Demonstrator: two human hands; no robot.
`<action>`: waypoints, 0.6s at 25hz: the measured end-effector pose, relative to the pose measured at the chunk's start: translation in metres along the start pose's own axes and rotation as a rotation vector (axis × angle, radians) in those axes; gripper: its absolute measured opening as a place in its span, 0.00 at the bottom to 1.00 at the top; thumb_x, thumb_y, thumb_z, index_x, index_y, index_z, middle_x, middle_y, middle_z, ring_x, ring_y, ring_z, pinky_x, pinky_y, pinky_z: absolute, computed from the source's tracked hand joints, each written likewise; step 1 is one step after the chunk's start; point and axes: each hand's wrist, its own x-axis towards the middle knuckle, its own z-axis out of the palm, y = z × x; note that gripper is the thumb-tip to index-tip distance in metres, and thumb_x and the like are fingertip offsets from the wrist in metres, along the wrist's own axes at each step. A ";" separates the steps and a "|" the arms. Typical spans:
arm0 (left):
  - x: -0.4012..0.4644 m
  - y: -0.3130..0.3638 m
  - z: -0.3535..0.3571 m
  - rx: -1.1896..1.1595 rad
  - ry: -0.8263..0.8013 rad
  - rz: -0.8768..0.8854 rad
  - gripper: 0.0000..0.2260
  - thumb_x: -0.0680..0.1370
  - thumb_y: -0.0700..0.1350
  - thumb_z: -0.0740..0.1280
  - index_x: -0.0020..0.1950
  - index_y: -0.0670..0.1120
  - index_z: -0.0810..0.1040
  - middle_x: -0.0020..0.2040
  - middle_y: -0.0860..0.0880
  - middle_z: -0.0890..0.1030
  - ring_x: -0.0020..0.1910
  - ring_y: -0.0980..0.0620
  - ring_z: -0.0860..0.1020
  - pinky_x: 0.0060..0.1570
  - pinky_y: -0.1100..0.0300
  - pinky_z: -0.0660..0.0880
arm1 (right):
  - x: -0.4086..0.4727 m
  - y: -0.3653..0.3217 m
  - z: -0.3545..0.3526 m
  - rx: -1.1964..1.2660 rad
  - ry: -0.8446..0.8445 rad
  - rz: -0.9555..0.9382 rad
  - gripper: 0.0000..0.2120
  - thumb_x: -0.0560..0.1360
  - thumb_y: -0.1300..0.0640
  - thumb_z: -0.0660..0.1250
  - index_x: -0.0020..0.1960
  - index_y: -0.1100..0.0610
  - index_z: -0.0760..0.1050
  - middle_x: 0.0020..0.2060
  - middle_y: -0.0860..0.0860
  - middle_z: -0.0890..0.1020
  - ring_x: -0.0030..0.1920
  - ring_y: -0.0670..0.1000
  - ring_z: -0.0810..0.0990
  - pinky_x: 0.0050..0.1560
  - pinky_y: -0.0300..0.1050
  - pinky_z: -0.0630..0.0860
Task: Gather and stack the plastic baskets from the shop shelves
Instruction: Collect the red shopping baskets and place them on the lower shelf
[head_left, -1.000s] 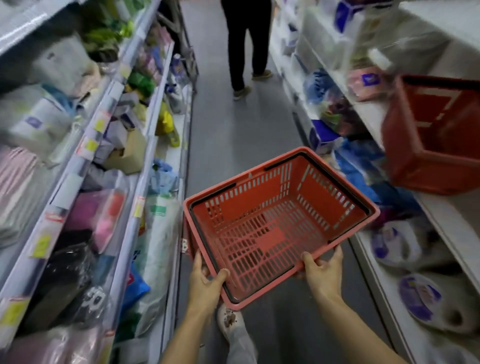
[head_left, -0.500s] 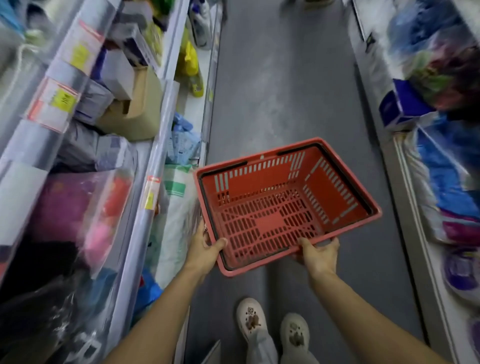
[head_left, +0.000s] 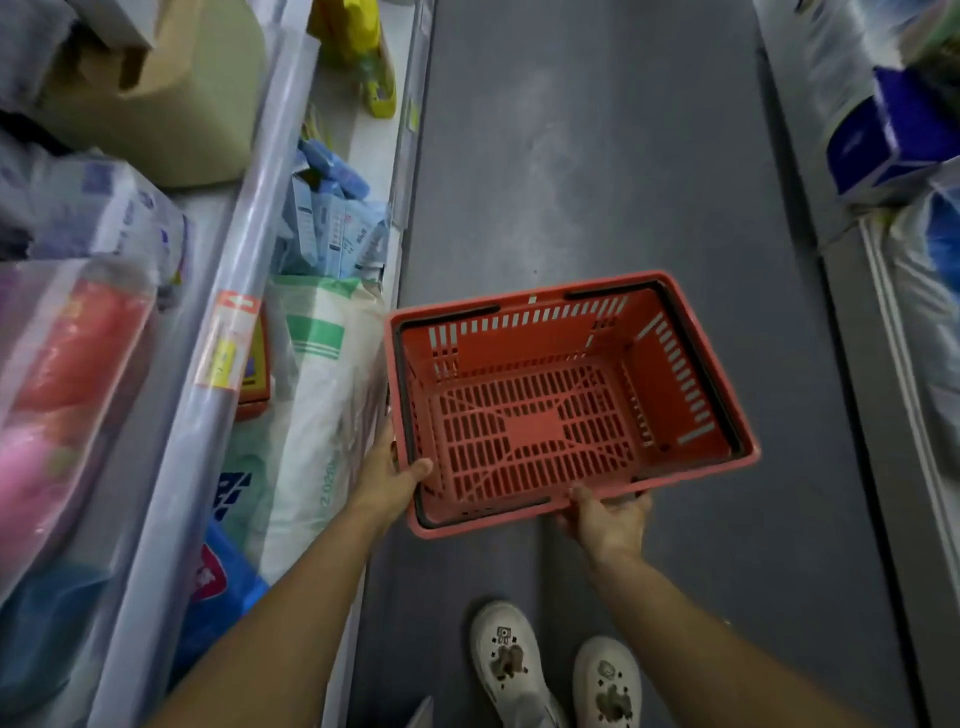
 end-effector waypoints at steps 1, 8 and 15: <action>0.006 -0.005 0.001 0.026 -0.002 -0.002 0.33 0.78 0.30 0.65 0.80 0.50 0.59 0.68 0.45 0.77 0.65 0.48 0.75 0.69 0.47 0.70 | 0.000 0.005 0.001 -0.014 -0.020 0.037 0.32 0.75 0.70 0.66 0.72 0.53 0.56 0.52 0.58 0.79 0.49 0.59 0.81 0.36 0.47 0.81; 0.009 0.008 0.037 0.539 0.101 0.169 0.33 0.78 0.44 0.68 0.80 0.44 0.58 0.78 0.40 0.63 0.77 0.41 0.61 0.76 0.48 0.58 | -0.011 -0.023 -0.033 -0.616 -0.300 -0.251 0.27 0.78 0.58 0.64 0.75 0.58 0.62 0.70 0.56 0.72 0.70 0.56 0.71 0.70 0.49 0.66; -0.094 0.112 0.092 0.524 -0.026 0.434 0.19 0.79 0.48 0.67 0.70 0.46 0.75 0.68 0.46 0.77 0.68 0.48 0.74 0.67 0.60 0.65 | -0.077 -0.125 -0.091 -0.766 -0.293 -0.749 0.20 0.78 0.58 0.64 0.69 0.56 0.70 0.66 0.52 0.75 0.64 0.52 0.75 0.63 0.41 0.68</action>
